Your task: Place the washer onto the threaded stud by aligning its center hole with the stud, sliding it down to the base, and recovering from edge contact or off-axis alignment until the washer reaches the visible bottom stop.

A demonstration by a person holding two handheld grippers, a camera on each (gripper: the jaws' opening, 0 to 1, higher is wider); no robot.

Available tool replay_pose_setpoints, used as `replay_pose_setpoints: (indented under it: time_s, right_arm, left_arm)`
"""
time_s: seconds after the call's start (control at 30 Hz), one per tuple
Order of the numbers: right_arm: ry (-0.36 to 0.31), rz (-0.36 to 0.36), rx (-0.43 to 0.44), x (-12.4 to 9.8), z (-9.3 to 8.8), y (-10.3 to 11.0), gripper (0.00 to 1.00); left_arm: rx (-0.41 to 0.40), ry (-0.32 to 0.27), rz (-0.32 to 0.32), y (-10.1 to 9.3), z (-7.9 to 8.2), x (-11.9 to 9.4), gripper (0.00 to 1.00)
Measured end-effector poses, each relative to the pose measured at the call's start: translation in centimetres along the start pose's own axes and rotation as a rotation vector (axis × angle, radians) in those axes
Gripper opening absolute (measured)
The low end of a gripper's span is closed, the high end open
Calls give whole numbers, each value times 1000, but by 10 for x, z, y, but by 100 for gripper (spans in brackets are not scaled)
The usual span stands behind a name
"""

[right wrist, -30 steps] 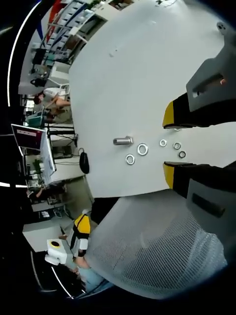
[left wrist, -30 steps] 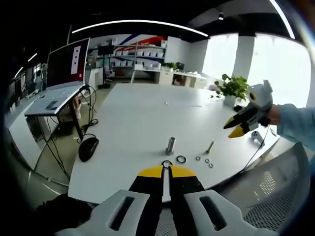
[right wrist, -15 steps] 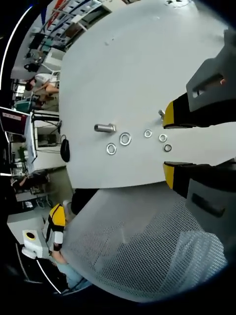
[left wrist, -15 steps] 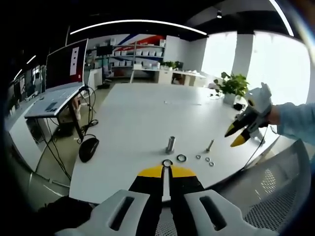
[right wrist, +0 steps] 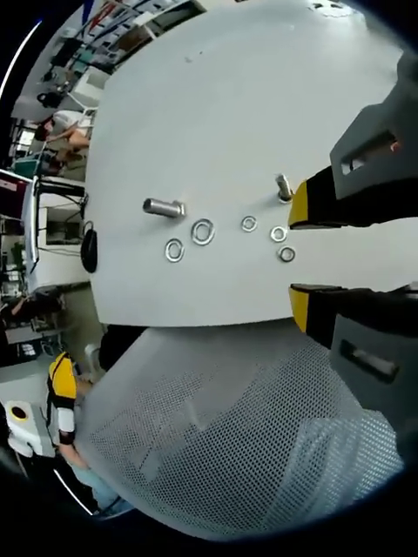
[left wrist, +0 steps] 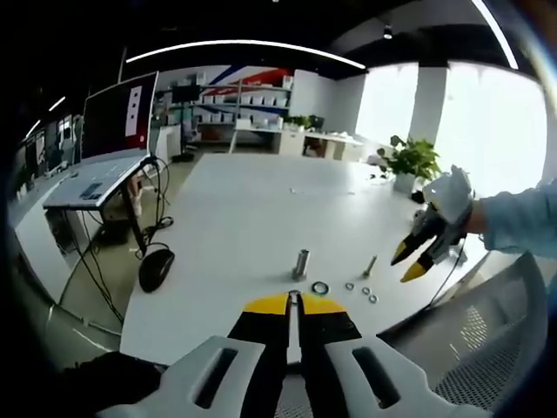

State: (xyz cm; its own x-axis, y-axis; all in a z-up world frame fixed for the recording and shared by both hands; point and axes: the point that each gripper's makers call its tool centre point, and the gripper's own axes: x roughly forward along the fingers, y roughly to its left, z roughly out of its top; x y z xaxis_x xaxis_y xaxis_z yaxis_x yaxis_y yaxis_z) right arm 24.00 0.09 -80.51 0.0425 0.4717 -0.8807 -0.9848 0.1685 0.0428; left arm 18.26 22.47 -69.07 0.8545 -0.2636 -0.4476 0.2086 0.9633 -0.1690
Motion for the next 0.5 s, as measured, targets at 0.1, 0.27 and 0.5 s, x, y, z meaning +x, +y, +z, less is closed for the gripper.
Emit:
replay_pose_setpoints:
  time_s: [0.1, 0.27, 0.5]
  right_arm:
    - [37, 11, -28, 7, -6, 2, 25]
    - [65, 19, -40, 15, -8, 1, 25]
    - [159, 38, -145, 27, -16, 2, 24]
  left_arm:
    - [18, 39, -1, -1, -6, 0, 0]
    - [12, 27, -2, -1, -5, 0, 0]
    - [13, 38, -1, -1, -6, 0, 0]
